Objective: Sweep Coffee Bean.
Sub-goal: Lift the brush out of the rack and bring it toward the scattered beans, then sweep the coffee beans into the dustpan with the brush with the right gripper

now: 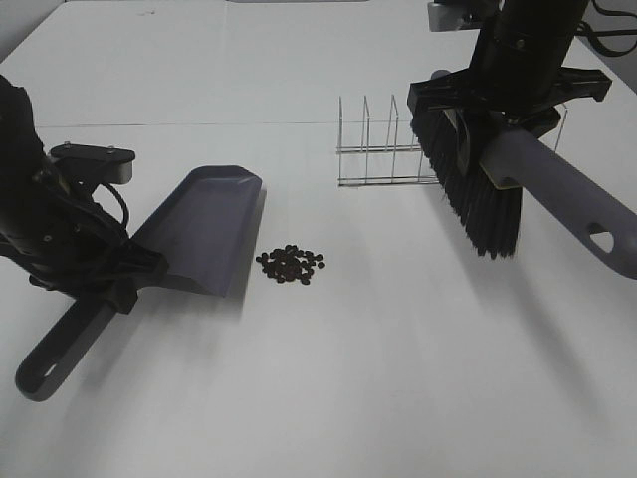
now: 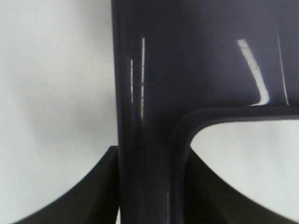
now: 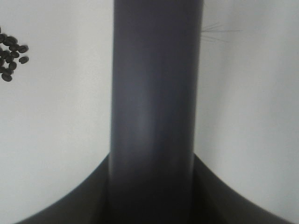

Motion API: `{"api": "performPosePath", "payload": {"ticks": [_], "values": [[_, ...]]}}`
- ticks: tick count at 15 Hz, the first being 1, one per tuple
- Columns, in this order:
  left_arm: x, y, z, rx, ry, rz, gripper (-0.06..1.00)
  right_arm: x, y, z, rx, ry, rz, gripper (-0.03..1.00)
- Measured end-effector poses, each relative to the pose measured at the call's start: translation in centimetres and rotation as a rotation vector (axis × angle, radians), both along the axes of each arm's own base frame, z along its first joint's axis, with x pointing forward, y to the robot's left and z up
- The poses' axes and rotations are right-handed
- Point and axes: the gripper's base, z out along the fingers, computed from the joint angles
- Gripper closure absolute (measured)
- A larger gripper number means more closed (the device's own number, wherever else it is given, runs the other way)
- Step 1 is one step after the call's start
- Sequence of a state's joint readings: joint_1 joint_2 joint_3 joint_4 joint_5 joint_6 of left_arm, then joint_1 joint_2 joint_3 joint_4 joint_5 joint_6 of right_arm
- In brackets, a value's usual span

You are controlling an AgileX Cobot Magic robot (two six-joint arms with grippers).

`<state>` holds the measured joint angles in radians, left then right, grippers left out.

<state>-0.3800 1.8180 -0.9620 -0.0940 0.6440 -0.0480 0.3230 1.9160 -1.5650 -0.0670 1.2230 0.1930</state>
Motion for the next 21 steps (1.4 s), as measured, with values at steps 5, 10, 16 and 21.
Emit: {"api": "performPosePath", "payload": {"ticks": [5, 10, 16, 21], "values": [[0.0, 0.1, -1.3, 0.021, 0.043, 0.037, 0.62, -0.7, 1.1, -0.6, -0.052, 0.003, 0.014, 0.66], [0.3, 0.4, -3.0, 0.099, 0.048, -0.018, 0.62, -0.6, 2.1, -1.4, -0.064, -0.005, 0.006, 0.66], [-0.3, -1.8, -4.4, 0.167, 0.062, -0.101, 0.62, 0.2, 2.4, -4.7, -0.091, 0.062, -0.007, 0.66], [-0.1, -1.8, -4.3, 0.207, 0.093, -0.066, 0.62, -0.3, 4.2, -6.5, -0.182, 0.085, 0.046, 0.66]]}}
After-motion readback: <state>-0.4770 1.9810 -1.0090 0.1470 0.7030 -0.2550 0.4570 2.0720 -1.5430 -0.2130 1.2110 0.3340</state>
